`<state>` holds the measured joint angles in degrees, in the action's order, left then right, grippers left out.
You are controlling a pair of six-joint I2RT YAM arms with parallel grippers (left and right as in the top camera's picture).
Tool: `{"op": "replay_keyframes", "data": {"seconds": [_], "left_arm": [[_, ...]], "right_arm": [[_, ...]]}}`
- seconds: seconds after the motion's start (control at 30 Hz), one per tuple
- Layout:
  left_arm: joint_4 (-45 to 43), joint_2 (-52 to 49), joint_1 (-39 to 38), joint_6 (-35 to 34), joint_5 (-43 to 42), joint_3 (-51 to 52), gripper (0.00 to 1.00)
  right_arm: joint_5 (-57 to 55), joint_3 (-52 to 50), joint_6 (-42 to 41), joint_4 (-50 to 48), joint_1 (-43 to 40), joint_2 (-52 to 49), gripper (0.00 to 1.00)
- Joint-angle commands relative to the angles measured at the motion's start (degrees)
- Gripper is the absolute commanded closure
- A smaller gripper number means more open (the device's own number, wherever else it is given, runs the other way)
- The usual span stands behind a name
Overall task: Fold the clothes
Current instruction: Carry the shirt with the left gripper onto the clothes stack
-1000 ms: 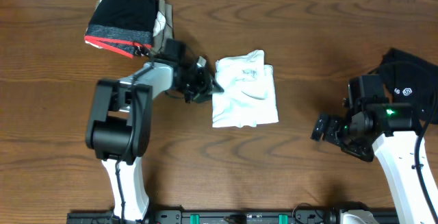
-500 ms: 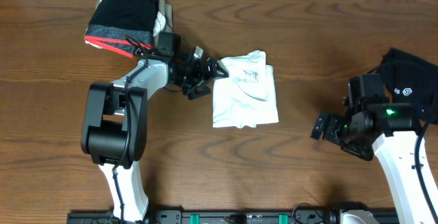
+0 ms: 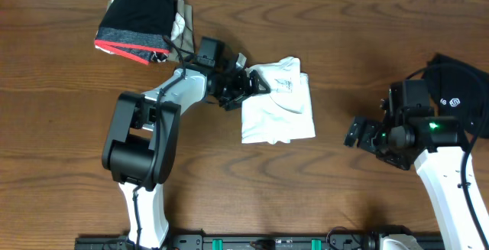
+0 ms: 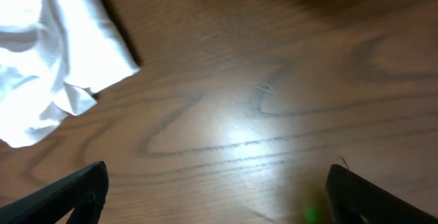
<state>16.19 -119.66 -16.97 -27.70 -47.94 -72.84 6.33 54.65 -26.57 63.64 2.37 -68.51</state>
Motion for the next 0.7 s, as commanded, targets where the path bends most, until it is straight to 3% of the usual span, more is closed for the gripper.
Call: {"op": "replay_keyframes", "data": {"seconds": [0.0,0.1,0.17,0.2,0.3,0.67], "left_arm": [[1.3,-4.7,-0.5,0.9,6.7,2.5,0.24],[1.3,-4.7,-0.6,1.7,6.7,2.5,0.27],[1.3,-4.7,-0.7,2.6,6.7,2.5,0.41],[1.2,-4.7,-0.7,2.6,6.7,2.5,0.51],[1.0,-4.7,-0.7,2.6,6.7,2.5,0.94],[-2.1,-3.0,-1.0,5.0,10.1,1.6,0.94]], "right_arm": [[3.1,-1.9,-0.6,-1.1,-0.3,0.2,0.01],[3.4,-3.5,-0.6,-2.1,-0.2,0.1,0.01],[3.4,-4.4,-0.6,-2.2,-0.1,0.0,0.01],[3.4,-4.7,-0.6,-2.2,-0.1,0.0,0.01],[3.4,-5.4,-0.6,-2.2,-0.1,0.0,0.01],[3.3,-5.4,-0.3,-2.1,-0.1,0.0,0.01]]}}
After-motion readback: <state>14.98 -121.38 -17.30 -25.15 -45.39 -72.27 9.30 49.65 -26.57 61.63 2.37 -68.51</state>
